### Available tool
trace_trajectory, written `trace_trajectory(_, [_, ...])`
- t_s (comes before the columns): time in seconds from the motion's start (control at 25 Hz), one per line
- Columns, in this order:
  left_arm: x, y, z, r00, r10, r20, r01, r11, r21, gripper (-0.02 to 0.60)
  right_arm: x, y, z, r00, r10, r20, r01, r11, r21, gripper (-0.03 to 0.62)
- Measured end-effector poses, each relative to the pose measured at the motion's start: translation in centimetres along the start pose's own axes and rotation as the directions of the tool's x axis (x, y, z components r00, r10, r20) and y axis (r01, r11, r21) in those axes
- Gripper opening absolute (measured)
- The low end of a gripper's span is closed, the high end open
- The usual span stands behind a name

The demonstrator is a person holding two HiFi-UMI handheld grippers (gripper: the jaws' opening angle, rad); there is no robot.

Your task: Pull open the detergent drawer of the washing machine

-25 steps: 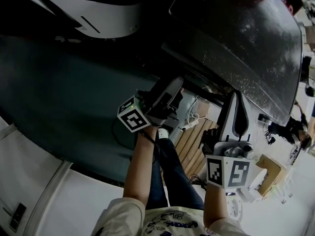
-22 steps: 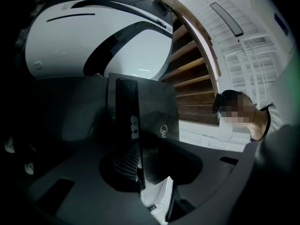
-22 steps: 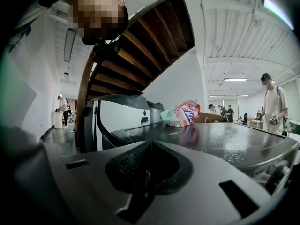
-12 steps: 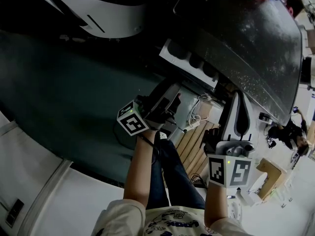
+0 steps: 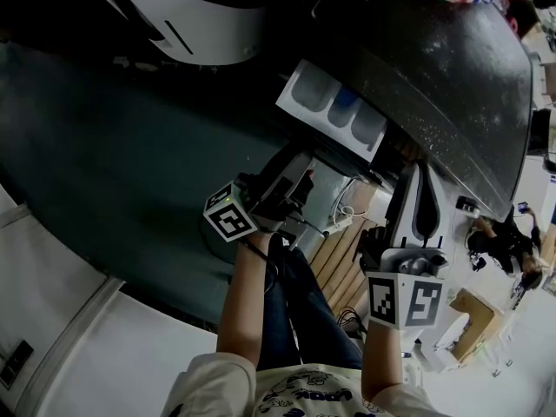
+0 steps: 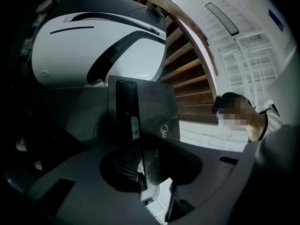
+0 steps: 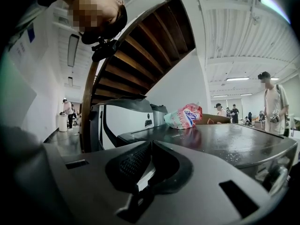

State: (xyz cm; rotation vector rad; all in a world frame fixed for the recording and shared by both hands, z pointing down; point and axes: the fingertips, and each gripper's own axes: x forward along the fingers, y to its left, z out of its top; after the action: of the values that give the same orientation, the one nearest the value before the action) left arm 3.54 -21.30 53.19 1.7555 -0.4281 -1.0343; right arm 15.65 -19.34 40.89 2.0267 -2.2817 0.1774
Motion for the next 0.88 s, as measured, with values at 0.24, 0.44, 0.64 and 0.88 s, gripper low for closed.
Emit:
trace_trajectory(0.24, [-1.2, -0.7, -0.3, 1.000, 0.002, -0.014, -0.002, 1.000, 0.010, 0.124, -1.1, 0.4, -0.2, 1.000, 0.019, 0.004, -0.019, 1.000, 0.010, 0.023])
trace_trajectory(0.44, [-2.7, -0.6, -0.3, 0.999, 0.048, -0.013, -0.048, 0.998, 0.032, 0.093, -1.7, 0.9, -0.4, 0.999, 0.032, 0.008, -0.032, 0.999, 0.016, 0.023])
trace_trajectory(0.64, [-5.5, -0.5, 1.5, 0.989, 0.095, 0.115, -0.094, 0.996, -0.010, 0.012, -2.2, 1.4, -0.7, 0.999, 0.046, 0.004, -0.046, 0.999, 0.022, 0.029])
trace_trajectory(0.88, [-5.1, 0.1, -0.3, 0.993, 0.110, 0.046, -0.109, 0.994, -0.022, 0.034, -2.9, 1.6, -0.6, 0.999, 0.044, 0.009, -0.044, 0.999, 0.017, 0.032])
